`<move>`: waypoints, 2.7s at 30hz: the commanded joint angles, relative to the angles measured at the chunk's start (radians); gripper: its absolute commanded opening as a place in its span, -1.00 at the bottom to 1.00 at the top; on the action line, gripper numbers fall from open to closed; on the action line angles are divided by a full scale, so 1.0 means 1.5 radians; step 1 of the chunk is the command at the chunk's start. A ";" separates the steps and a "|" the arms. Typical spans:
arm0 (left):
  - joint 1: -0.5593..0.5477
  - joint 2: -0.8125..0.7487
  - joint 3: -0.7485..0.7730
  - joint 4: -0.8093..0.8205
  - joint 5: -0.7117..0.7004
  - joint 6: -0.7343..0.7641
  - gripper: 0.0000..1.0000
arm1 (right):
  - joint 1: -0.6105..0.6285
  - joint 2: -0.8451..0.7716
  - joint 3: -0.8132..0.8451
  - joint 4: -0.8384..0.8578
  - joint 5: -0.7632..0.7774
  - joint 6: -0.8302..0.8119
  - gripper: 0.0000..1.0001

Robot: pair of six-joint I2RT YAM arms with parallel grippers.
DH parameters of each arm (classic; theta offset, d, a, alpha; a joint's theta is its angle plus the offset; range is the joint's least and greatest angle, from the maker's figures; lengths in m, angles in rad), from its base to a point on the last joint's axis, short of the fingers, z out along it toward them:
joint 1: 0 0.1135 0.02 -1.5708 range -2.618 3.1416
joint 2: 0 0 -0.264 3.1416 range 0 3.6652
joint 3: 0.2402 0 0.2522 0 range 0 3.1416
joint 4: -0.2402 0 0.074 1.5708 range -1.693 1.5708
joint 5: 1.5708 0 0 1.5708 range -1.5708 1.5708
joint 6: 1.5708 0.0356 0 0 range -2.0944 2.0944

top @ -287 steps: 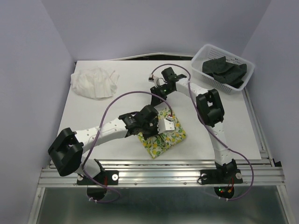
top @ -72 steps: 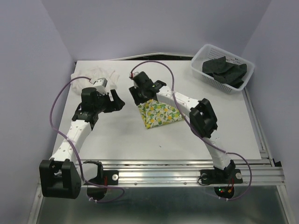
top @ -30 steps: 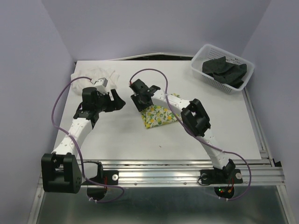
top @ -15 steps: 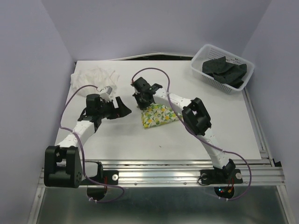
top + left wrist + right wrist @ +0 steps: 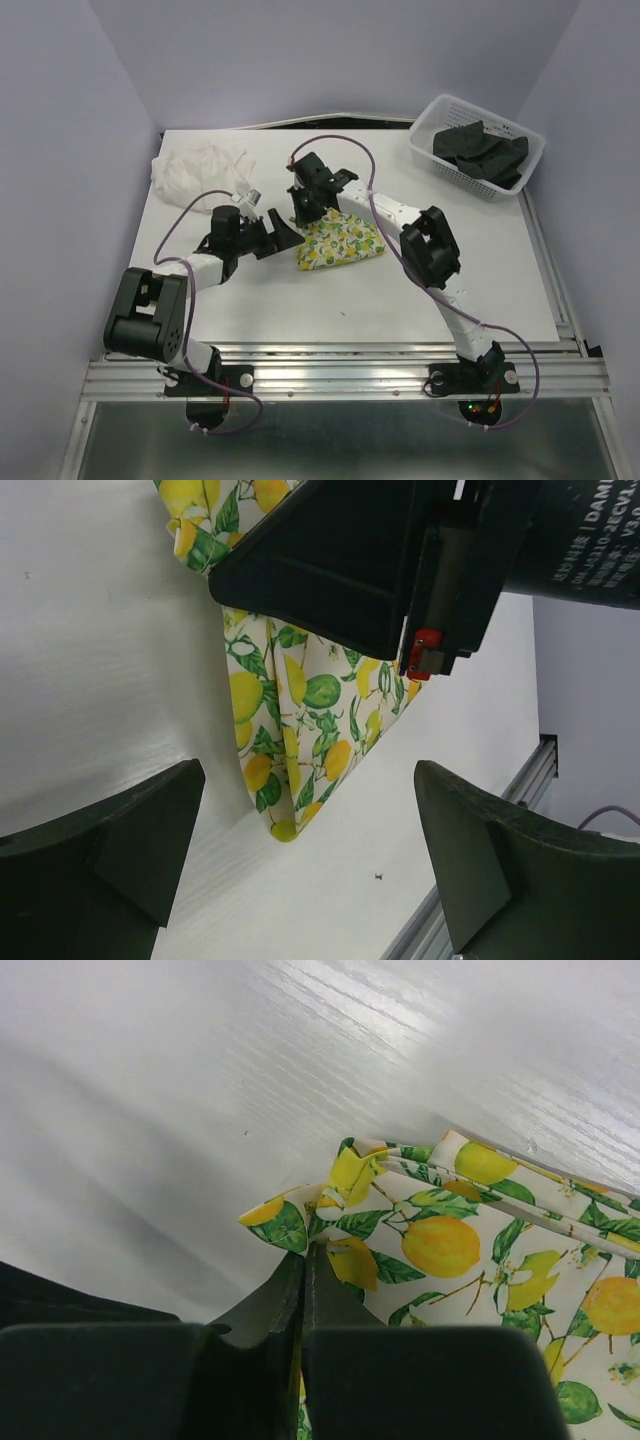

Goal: Fold and stack the skirts
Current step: Neatly place the folded skirt to the corner

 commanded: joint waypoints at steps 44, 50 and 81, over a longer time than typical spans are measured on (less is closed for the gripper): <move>-0.068 0.251 0.282 -0.108 -0.251 0.073 -1.00 | -0.103 -0.099 0.048 0.051 -0.045 0.097 0.69; -0.064 0.253 0.438 -0.333 -0.354 0.270 -1.00 | -0.173 -0.167 -0.012 0.051 -0.007 0.055 1.00; 0.121 0.385 0.918 -0.542 -0.312 0.601 -1.00 | -0.230 -0.263 -0.233 0.073 -0.047 -0.008 1.00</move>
